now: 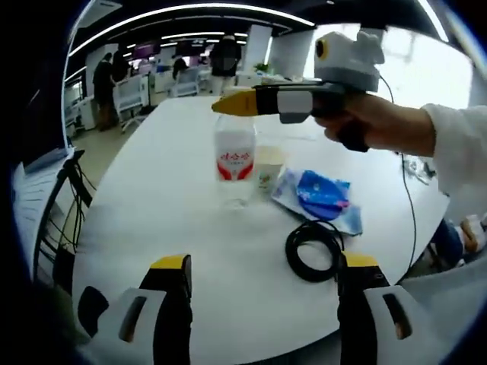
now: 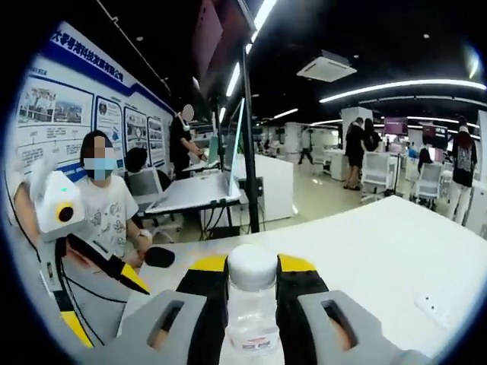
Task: Arrange the tabletop items into an orderly group along one side of the table until the central work area is clear of visible clutter.
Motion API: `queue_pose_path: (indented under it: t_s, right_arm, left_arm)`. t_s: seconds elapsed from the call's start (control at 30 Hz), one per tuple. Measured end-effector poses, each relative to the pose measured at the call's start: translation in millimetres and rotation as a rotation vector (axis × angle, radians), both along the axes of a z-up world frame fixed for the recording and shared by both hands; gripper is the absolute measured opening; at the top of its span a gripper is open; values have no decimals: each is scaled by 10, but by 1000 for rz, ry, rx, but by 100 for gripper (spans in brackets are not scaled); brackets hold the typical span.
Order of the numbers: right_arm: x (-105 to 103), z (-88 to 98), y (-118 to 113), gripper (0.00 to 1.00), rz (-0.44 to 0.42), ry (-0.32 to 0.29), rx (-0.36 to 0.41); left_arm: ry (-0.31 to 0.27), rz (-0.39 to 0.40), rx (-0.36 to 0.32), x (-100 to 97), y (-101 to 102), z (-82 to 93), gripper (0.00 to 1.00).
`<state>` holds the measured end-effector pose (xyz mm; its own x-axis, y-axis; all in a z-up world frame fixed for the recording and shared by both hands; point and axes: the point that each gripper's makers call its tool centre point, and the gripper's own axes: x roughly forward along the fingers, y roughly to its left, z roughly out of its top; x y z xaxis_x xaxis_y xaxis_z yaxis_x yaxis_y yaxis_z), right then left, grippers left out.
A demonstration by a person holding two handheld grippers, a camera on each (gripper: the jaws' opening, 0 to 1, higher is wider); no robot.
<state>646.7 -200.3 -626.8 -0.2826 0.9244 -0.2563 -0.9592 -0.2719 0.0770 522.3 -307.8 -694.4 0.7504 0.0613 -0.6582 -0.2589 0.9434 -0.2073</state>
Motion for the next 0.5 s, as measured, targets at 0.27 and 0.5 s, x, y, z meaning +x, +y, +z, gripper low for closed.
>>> queue_pose_path:
  t_s: [0.27, 0.5]
  right_arm:
    - [307, -105, 228, 19, -34, -48, -27]
    - [405, -68, 287, 19, -74, -41, 12]
  left_arm:
    - [-6, 18, -26, -12, 18, 0, 72]
    - [-8, 8, -31, 13, 13, -7, 72]
